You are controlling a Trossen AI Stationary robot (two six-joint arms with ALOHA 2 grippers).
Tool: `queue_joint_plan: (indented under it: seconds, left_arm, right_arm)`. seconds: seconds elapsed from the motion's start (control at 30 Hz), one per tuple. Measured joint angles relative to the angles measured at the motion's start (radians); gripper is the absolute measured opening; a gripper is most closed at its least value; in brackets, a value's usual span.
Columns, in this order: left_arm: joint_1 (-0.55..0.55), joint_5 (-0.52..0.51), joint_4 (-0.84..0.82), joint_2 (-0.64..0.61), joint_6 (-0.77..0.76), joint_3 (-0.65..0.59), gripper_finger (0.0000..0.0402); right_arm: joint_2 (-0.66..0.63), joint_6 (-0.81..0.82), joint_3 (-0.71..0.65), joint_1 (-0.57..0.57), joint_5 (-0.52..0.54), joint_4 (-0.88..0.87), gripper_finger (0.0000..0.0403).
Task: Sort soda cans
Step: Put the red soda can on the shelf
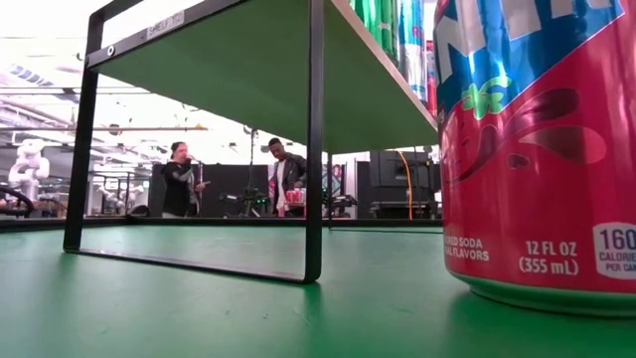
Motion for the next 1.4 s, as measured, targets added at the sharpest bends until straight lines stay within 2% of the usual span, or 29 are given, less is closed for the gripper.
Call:
queue_joint_plan:
  seconds: [0.33,0.63,1.4]
  left_arm:
    - [-0.084,-0.147,-0.007,0.078,0.049,0.000,0.0290]
    - [-0.142,-0.284,-0.141,0.118,0.109,-0.002,0.0290]
    - [-0.155,-0.332,-0.123,0.188,0.101,0.000,0.0290]
  right_arm:
    - [-0.001,0.106,0.000,0.045,0.002,-0.085,0.0400]
    - [-0.001,0.165,0.000,0.063,0.002,-0.194,0.0400]
    - [-0.001,0.164,0.000,0.063,0.033,-0.219,0.0400]
